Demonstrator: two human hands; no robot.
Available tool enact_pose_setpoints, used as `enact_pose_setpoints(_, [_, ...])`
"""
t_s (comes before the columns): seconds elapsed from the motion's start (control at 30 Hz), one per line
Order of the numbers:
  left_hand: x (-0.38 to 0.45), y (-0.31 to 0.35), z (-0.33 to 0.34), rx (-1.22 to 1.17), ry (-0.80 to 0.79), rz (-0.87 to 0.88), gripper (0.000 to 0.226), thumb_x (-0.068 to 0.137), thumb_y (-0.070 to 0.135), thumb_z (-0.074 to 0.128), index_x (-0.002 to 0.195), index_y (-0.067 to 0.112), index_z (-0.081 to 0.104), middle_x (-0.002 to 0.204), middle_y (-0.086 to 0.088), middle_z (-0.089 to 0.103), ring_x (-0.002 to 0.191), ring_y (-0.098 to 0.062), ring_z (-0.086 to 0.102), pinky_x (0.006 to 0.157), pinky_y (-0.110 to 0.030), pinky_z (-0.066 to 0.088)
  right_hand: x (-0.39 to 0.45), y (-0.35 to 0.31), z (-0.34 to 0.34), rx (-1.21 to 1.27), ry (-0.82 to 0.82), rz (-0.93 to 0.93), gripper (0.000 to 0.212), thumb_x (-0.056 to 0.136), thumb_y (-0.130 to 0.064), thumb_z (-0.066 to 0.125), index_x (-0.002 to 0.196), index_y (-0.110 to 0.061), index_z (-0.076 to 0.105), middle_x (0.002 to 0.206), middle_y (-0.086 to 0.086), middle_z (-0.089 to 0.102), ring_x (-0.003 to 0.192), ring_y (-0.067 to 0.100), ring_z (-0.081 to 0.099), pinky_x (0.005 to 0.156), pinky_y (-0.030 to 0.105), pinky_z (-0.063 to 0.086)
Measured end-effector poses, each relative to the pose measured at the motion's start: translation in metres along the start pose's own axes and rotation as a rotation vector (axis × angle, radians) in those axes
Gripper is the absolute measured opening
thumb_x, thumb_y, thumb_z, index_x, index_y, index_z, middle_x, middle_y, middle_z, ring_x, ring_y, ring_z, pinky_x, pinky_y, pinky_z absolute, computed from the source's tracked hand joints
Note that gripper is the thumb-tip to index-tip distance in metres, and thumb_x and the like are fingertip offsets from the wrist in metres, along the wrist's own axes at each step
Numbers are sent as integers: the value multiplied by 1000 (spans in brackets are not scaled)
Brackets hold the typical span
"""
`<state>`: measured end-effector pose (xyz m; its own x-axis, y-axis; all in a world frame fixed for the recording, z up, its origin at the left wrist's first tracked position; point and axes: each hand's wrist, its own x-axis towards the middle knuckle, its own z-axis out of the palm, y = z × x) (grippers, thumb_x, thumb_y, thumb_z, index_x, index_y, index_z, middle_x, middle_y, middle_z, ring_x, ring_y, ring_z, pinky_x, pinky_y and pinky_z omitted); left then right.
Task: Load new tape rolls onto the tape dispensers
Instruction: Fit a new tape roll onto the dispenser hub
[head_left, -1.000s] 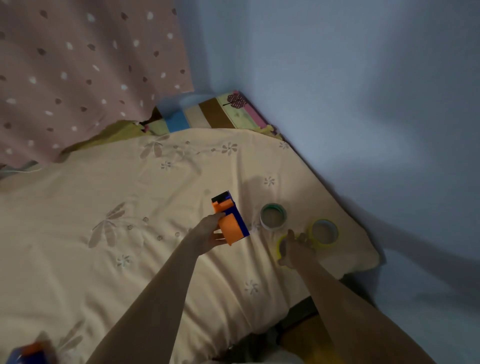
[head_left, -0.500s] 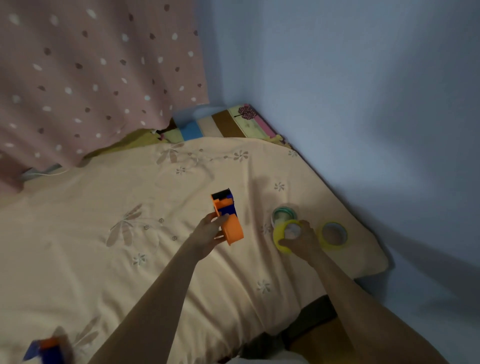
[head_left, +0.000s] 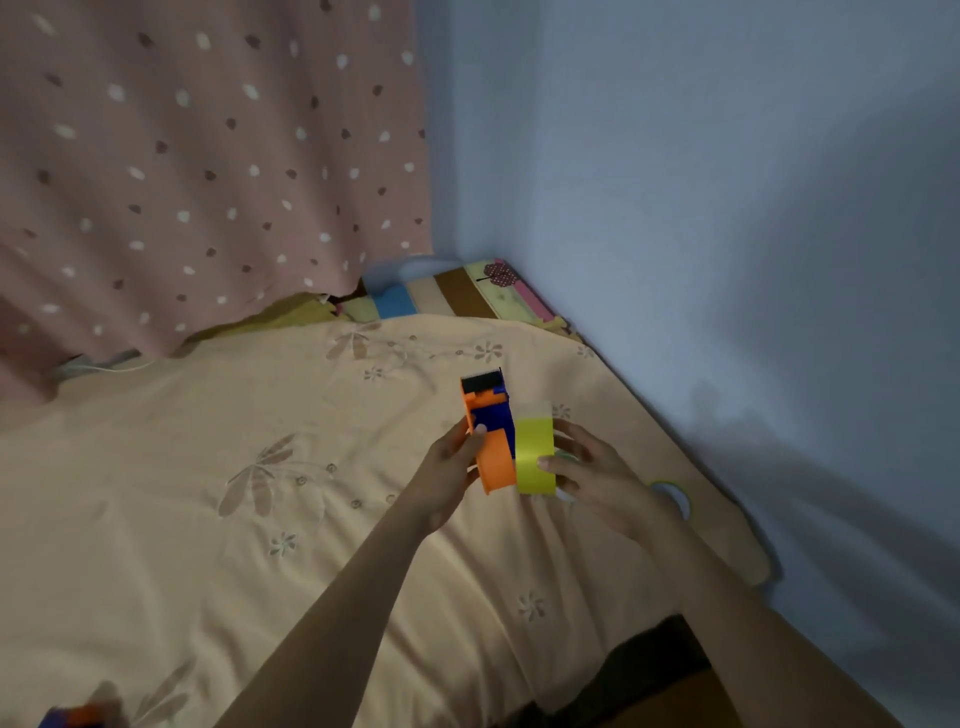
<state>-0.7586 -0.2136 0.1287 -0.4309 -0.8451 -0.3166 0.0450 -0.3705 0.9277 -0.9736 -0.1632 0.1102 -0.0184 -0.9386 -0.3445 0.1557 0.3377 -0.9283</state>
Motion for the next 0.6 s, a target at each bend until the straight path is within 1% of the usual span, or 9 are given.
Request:
enact_pose_setpoints(0.1, [-2,4,5,4,-44,5,37,104,35,47,140,31,53,130,8,68,115,-10,66,86,-24,56,-5,-6,3,-45,-35,7,89,62,-34,87,142,-28,51,142,4,56,125,27,60,102,54,51])
enact_pose_setpoints(0.2, [-5,8,9,-11,-67,-4,36,100,41,51,135,36,56,128,11,70,115,-9,67,87,-26,56,-7,-10,6,-67,-39,20,90,61,-35,87,143,-28,50,143,2,55,127,28,58,103,53,51])
enact_pose_setpoints(0.27, [-6,8,13,-28,-82,-5,42,98,45,51,138,33,54,130,8,69,118,-11,66,90,-27,55,-7,-11,10,-75,-53,23,89,63,-35,87,143,-29,50,143,1,55,128,28,57,103,54,50])
enact_pose_setpoints(0.37, [-8,4,18,-52,-119,23,46,102,45,46,144,27,50,134,1,67,122,-17,64,91,-26,55,-7,-12,17,-64,-69,25,86,65,-34,87,143,-30,50,141,1,57,127,28,58,101,52,53])
enact_pose_setpoints(0.4, [-8,2,19,-53,-139,37,49,101,46,48,146,25,48,134,-2,66,122,-19,64,91,-27,55,-6,-12,20,-53,-65,26,87,65,-34,88,143,-30,50,141,1,57,126,28,59,100,52,53])
enact_pose_setpoints(0.5, [-10,0,23,-36,-180,50,61,92,46,64,146,25,45,134,-5,66,123,-24,64,92,-30,56,-5,-14,27,-64,-44,31,86,66,-39,86,143,-31,50,139,-1,59,123,24,62,100,49,54])
enact_pose_setpoints(0.6, [-8,-2,24,-52,-140,48,54,88,42,73,136,29,52,124,0,71,115,-19,68,85,-26,58,-6,-15,34,-93,-32,35,83,69,-49,82,143,-37,49,139,-8,59,122,15,62,101,40,55])
